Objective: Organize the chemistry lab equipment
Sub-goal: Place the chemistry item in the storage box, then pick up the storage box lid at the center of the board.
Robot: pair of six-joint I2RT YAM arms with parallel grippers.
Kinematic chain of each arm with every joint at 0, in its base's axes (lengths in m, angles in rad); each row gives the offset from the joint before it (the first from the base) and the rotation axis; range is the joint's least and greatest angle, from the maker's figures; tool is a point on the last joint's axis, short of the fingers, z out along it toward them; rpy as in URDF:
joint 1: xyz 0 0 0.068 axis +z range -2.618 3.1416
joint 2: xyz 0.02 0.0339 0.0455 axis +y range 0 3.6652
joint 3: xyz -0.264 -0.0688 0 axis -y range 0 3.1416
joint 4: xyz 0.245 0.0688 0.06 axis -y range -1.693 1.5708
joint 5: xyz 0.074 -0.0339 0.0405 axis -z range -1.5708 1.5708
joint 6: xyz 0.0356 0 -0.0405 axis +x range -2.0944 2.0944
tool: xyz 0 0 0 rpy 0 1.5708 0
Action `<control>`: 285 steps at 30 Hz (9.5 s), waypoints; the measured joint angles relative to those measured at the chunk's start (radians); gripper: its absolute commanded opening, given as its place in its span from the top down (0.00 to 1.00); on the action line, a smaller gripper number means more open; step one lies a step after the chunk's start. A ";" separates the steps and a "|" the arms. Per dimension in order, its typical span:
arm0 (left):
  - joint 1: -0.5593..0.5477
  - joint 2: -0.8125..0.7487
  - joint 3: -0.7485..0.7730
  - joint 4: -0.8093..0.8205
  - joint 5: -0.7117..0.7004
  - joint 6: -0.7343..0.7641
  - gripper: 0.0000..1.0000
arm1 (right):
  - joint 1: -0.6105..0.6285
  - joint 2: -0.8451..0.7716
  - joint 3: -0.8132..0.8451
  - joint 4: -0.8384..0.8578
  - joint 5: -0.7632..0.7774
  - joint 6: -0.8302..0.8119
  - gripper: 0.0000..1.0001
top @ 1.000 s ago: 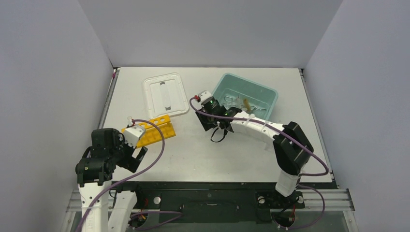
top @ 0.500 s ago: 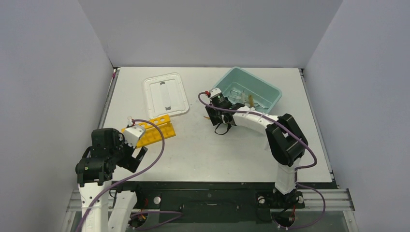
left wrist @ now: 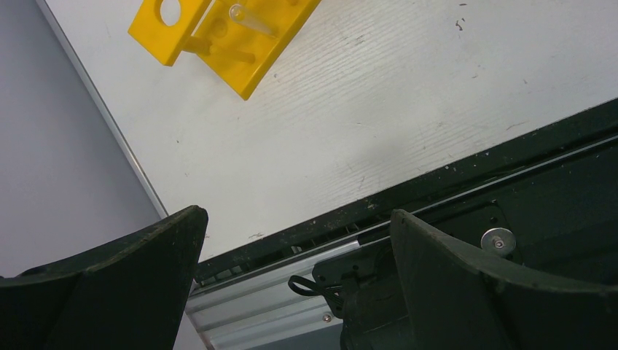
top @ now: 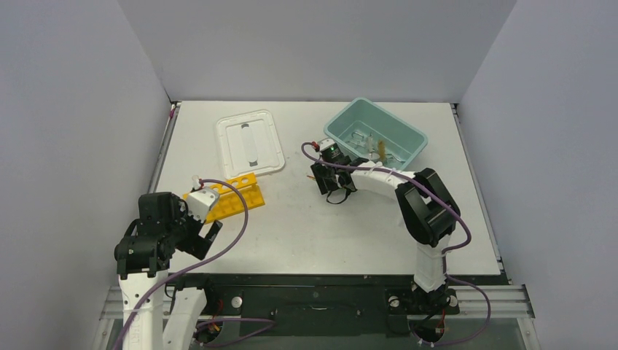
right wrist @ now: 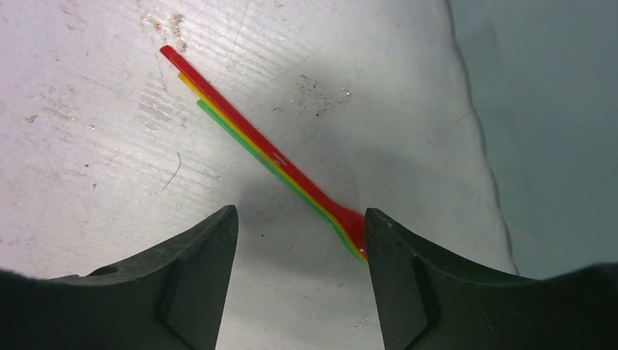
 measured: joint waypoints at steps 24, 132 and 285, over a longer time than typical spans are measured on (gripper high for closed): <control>0.000 -0.013 0.000 0.000 -0.003 0.004 0.03 | 0.111 0.002 -0.053 0.094 -0.068 0.100 0.93; 0.000 0.181 0.161 0.173 -0.040 -0.185 0.03 | 0.201 -0.263 0.147 -0.252 0.019 0.415 0.53; 0.000 0.138 0.075 0.147 -0.042 -0.080 0.04 | 0.134 0.387 0.761 -0.141 0.269 0.657 1.00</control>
